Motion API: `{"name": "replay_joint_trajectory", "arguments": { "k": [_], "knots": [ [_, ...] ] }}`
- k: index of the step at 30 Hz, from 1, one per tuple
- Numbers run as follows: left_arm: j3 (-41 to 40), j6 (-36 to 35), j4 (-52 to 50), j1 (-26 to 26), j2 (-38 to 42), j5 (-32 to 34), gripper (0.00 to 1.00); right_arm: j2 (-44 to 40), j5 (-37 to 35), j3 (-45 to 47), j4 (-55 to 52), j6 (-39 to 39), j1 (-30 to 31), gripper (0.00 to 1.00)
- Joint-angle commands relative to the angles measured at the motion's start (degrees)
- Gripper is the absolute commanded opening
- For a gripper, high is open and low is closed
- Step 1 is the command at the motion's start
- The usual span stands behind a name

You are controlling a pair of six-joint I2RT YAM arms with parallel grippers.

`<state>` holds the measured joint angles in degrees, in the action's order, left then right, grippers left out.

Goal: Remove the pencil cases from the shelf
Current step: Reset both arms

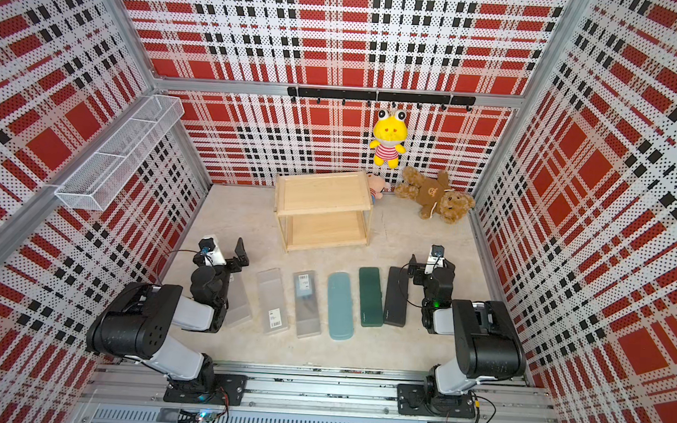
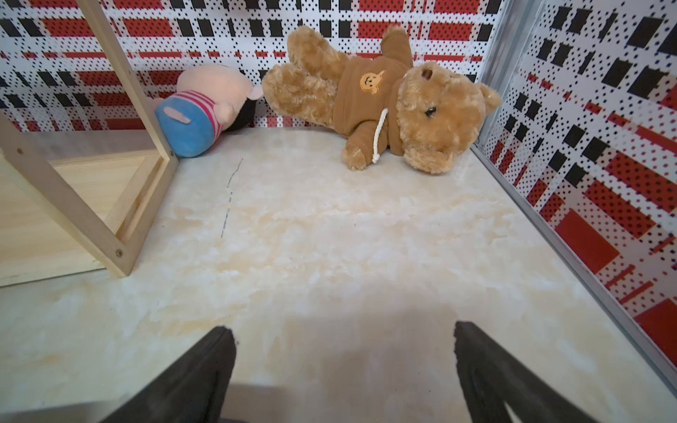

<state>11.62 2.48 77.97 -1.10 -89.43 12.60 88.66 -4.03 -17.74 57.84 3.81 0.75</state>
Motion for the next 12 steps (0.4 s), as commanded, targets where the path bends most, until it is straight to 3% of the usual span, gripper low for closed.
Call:
{"name": "replay_joint_trajectory", "arguments": {
  "k": [1, 12],
  "knots": [
    [0.9, -0.7, 0.2, -0.3, -0.4, 0.8, 0.99, -0.1, 0.6, -0.2, 2.7, -0.6, 0.3, 1.0],
    [1.0, -0.7, -0.5, -0.4, -0.4, 0.8, 0.99, -0.2, 0.7, -0.2, 2.6, -0.6, 0.3, 1.0]
  ]
}}
